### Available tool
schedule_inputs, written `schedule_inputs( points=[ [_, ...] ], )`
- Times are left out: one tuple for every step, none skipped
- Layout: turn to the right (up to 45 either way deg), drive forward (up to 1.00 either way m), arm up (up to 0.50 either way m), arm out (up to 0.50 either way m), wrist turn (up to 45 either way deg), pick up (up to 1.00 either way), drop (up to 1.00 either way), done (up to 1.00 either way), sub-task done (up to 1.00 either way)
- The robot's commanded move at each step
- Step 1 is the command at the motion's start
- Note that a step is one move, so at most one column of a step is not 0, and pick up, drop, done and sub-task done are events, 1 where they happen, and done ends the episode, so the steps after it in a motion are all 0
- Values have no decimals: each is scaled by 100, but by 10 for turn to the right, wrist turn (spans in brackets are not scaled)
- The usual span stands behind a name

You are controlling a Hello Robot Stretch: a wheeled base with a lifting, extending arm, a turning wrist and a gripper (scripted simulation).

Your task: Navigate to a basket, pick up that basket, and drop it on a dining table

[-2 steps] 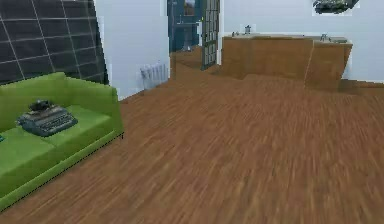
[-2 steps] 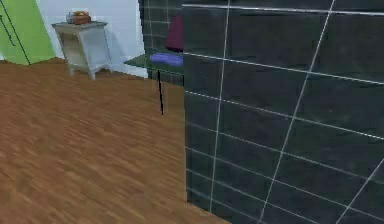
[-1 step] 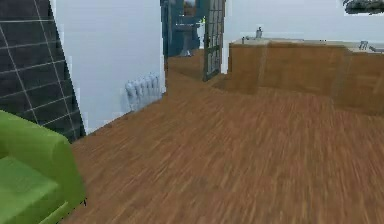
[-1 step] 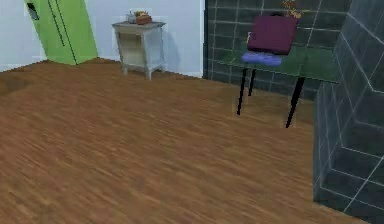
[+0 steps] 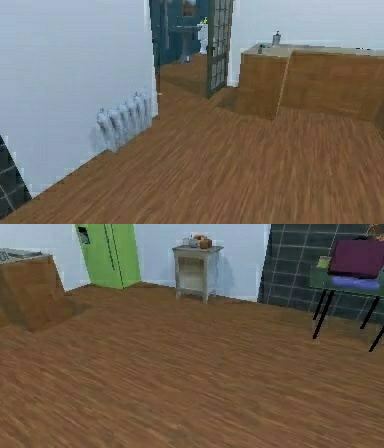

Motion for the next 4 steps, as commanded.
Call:
schedule_inputs(
  points=[
    [0,100,0,0,0,0,0,0,0],
    [0,100,0,0,0,0,0,0,0],
    [0,100,0,0,0,0,0,0,0],
    [-30,0,0,0,0,0,0,0,0]
  ],
)
